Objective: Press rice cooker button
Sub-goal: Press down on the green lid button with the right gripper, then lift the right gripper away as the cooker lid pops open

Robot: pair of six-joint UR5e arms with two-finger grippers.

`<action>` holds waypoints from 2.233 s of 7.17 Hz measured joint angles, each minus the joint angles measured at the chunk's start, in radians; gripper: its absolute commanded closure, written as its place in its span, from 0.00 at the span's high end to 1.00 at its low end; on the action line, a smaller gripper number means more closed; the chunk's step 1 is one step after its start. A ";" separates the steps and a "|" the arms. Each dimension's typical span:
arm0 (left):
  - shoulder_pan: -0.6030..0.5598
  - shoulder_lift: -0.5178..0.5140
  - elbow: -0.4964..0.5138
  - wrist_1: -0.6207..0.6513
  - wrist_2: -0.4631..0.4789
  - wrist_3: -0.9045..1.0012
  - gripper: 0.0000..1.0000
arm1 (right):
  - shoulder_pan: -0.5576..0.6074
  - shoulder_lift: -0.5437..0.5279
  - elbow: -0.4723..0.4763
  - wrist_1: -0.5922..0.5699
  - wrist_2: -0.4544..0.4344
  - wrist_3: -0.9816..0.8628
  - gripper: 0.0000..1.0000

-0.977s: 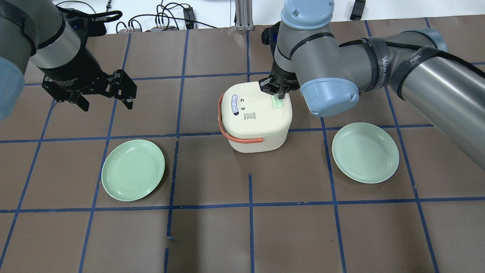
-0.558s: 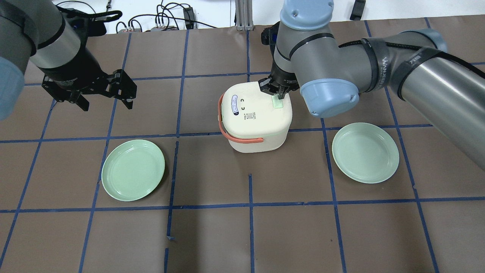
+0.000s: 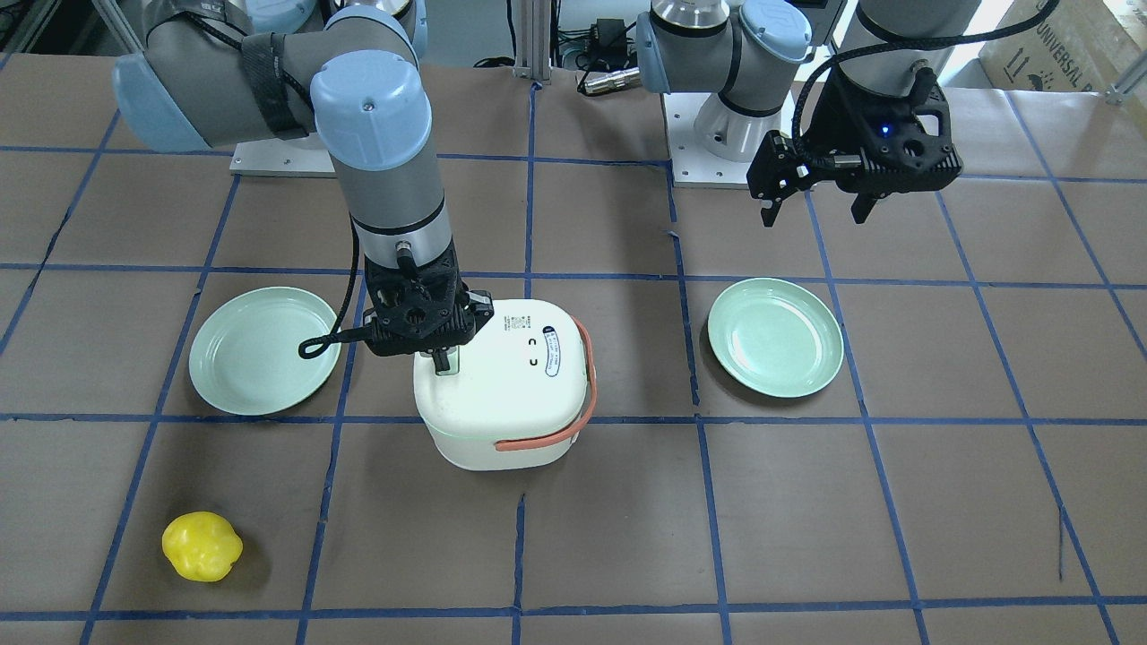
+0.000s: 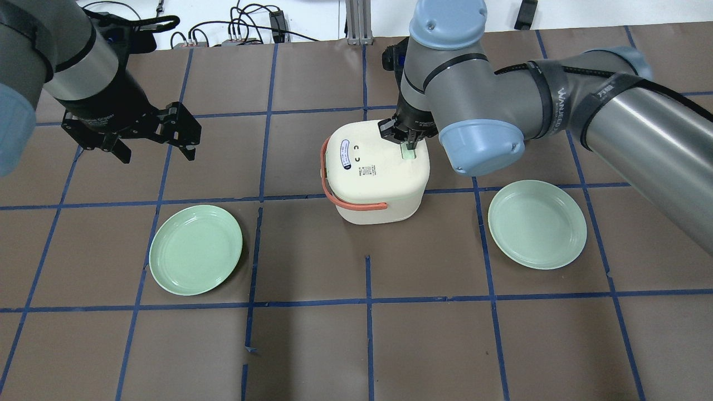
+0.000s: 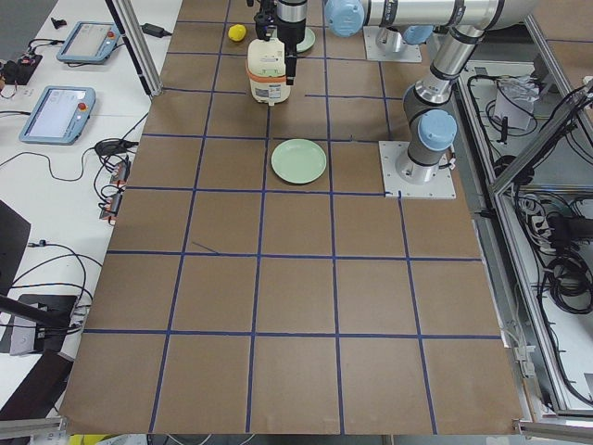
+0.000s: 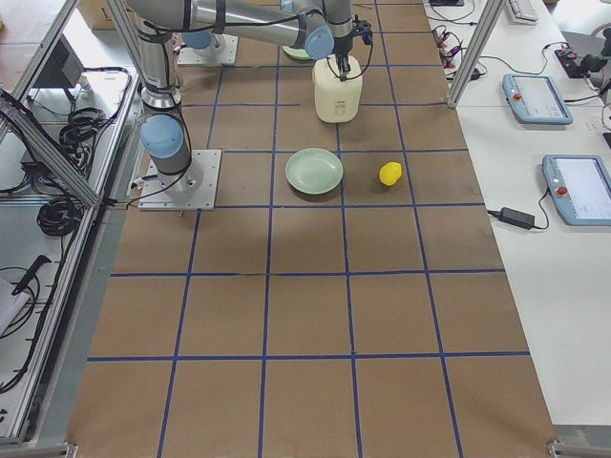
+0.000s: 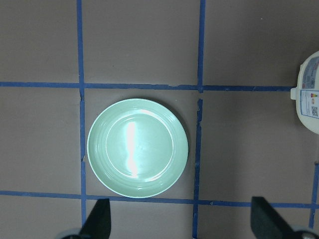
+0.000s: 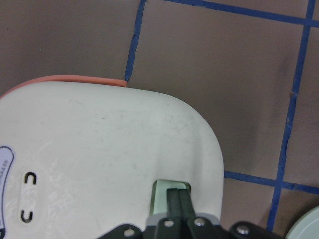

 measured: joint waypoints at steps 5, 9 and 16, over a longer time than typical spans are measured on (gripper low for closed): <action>0.000 0.000 0.000 0.000 0.000 0.000 1.00 | -0.001 -0.045 -0.045 0.080 -0.010 0.001 0.85; 0.000 0.000 0.000 0.000 0.000 0.000 1.00 | -0.068 -0.125 -0.088 0.173 -0.009 -0.010 1.00; 0.000 0.000 0.000 0.000 0.000 0.000 1.00 | -0.242 -0.181 -0.178 0.386 0.007 -0.057 1.00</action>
